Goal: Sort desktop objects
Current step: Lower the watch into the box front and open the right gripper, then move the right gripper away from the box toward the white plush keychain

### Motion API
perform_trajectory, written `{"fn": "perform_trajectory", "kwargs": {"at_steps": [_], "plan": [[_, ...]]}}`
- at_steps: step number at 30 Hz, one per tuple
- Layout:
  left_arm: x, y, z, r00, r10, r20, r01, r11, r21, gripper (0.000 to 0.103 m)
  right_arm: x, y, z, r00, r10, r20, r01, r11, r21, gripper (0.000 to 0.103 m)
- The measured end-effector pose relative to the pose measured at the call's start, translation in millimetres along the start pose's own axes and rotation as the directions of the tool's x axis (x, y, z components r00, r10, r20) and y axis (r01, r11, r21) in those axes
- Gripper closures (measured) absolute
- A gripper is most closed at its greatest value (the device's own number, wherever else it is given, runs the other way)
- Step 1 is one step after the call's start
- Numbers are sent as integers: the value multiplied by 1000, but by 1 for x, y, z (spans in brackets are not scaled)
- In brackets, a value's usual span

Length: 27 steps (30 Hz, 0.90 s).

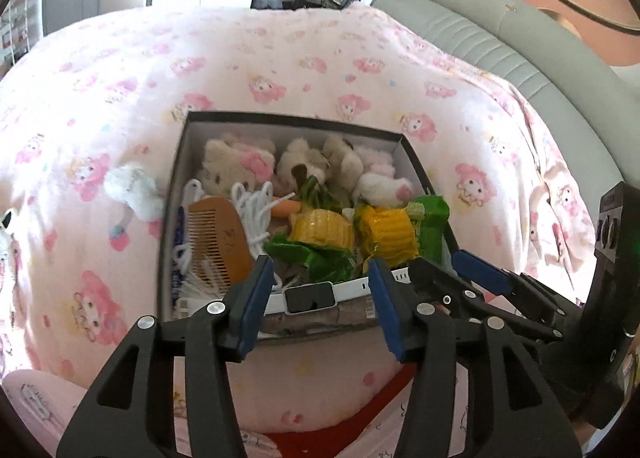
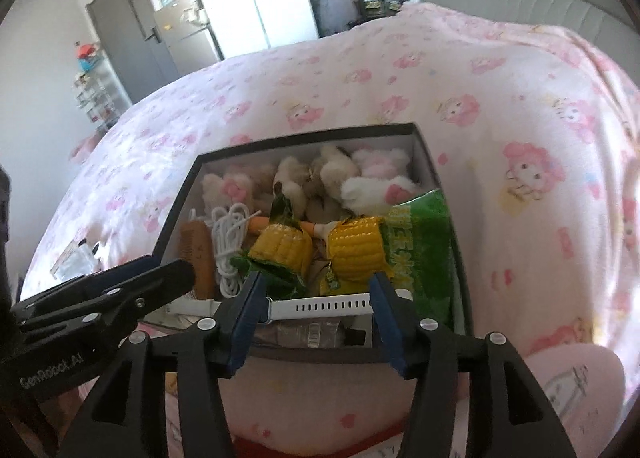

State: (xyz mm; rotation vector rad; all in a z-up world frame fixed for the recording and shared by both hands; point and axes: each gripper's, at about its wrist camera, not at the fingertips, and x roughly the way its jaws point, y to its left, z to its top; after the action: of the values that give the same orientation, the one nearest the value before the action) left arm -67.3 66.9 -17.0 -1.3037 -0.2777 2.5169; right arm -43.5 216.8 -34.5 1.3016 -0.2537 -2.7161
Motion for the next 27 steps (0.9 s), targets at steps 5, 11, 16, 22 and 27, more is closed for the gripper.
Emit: {"fn": "perform_trajectory", "kwargs": {"at_steps": [5, 11, 16, 22, 27], "plan": [[-27, 3, -6, 1000, -11, 27, 11, 1000, 7, 50, -17, 10, -5, 1000, 0, 16, -1, 1000, 21, 46], [-42, 13, -14, 1000, -8, 20, 7, 1000, 17, 50, -29, 28, -13, 1000, -15, 21, 15, 1000, -2, 46], [-50, 23, -20, 1000, 18, 18, -19, 998, 56, 50, -27, 43, -19, 1000, -3, -1, 3, 1000, -28, 46], [-54, 40, -25, 1000, 8, 14, -8, 999, 31, 50, -22, 56, -23, 1000, 5, -24, -5, 999, -36, 46], [-62, 60, -28, 1000, 11, 25, -11, 1000, 3, 50, -17, 74, -23, 1000, 9, -29, -11, 998, -60, 46]]}}
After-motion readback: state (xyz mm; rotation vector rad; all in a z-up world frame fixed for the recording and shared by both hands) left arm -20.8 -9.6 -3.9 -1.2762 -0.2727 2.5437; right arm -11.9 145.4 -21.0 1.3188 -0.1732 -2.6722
